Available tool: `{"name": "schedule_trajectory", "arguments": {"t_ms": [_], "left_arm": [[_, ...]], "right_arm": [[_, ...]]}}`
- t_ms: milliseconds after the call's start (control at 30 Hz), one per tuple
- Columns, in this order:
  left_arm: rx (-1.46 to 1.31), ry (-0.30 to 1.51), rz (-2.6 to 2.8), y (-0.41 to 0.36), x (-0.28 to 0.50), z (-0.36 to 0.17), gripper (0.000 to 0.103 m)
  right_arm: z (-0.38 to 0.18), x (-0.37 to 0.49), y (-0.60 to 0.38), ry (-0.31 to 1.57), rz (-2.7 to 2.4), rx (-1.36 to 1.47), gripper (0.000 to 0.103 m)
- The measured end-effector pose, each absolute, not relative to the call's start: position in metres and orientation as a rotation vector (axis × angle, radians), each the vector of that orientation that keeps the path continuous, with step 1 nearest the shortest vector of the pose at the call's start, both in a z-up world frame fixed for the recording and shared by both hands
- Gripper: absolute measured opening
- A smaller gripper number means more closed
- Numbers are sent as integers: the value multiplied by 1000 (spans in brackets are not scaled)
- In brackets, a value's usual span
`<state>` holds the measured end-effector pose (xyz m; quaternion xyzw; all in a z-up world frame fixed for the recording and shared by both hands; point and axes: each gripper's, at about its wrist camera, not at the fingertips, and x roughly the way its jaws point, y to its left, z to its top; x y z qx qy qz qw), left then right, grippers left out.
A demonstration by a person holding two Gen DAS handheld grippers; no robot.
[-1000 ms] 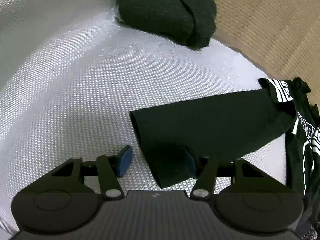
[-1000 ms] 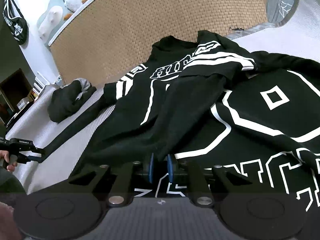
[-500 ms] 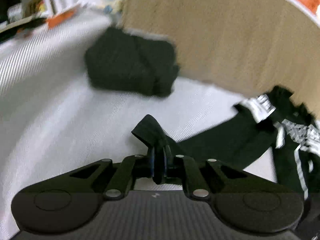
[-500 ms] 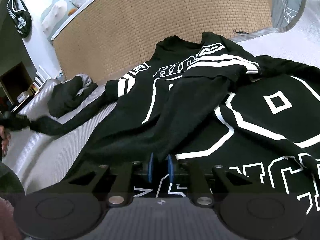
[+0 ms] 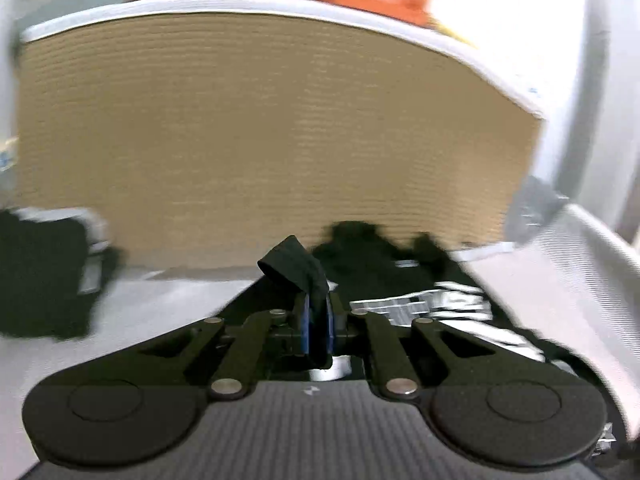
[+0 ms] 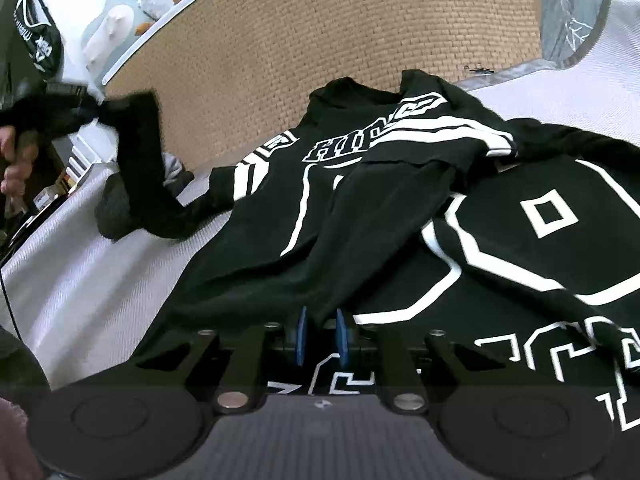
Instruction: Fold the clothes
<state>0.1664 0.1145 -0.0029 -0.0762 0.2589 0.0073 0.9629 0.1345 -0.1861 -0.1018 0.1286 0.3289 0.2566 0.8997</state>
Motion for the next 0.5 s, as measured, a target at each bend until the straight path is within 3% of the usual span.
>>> {"name": "schedule_trajectory", "arguments": {"t_ms": [200,367,500], "left_arm": [[-62,563,-289,-3,179,-8,8],[53,639,-553,-102,155,-43,8],[85,742,-664,-139,144,-82,8]], "right_arm": [[-93,140,-216,632,461,372,19],[-72,136,-261,499,257,370,20],[-67,140,-299,486,189,435,20]]}}
